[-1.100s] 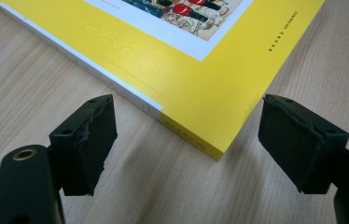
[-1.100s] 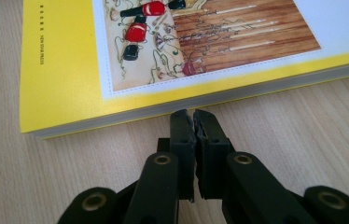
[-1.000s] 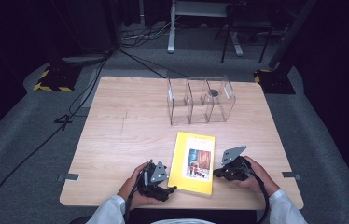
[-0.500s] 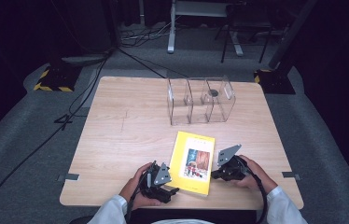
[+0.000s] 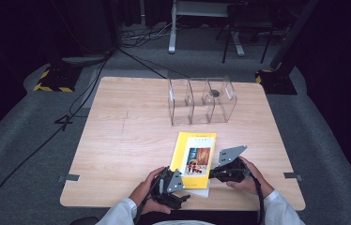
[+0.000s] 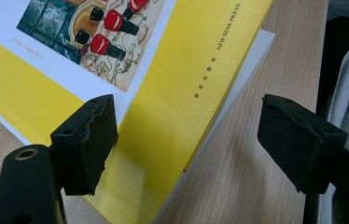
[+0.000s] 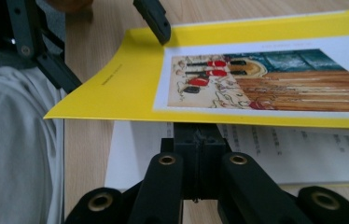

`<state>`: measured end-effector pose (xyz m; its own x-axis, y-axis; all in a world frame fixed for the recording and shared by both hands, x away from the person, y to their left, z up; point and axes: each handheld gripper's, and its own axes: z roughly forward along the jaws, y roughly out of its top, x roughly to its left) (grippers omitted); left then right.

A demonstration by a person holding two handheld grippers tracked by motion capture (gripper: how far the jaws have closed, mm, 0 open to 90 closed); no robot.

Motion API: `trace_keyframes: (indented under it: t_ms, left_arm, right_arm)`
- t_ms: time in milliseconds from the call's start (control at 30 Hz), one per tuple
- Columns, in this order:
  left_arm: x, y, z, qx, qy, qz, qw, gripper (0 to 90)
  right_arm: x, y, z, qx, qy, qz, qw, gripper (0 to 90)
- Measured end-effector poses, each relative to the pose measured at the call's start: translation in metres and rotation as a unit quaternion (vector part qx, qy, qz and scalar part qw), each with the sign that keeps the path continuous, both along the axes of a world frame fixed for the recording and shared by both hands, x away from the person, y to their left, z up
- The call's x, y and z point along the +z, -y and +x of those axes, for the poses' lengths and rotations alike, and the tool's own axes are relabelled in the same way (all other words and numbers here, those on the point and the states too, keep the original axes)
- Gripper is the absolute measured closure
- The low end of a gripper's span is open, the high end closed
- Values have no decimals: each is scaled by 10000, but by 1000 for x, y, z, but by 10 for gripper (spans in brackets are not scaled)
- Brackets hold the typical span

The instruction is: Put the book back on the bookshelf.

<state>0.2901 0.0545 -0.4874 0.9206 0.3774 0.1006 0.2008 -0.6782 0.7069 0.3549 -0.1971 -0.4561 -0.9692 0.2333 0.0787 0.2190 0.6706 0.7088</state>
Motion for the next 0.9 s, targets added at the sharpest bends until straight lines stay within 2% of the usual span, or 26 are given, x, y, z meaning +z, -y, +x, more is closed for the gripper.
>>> trace_keyframes:
  t_ms: [133,233,367,467,500,567,667,833,900]
  left_arm:
    - [0,3,-1,71,165,67,9998,227]
    - [-1,2,2,193,174,60,9996,303]
    - [-1,-1,5,231,52,38,9997,307]
    - [-2,-2,5,142,57,76,9999,359]
    - [-2,-3,5,81,61,34,9999,389]
    - [0,-2,3,18,97,86,9999,449]
    - [0,-2,1,-66,153,116,9998,522]
    - [1,-3,0,-148,180,86,9997,595]
    - [1,-3,1,-151,150,75,9997,595]
  right_arm:
    - [3,0,-1,-57,81,137,9999,886]
    - [3,0,-2,-45,66,85,9999,874]
    - [1,2,-3,52,44,-138,9999,861]
    - [-2,5,-4,88,-10,-253,9996,861]
    - [-3,6,-4,103,-54,-266,9996,862]
    - [-6,6,-5,120,-65,-319,9994,862]
    - [-11,8,-7,183,-61,-497,9986,863]
    - [-13,11,-9,191,-89,-552,9983,864]
    - [-13,12,-9,174,-103,-629,9978,864]
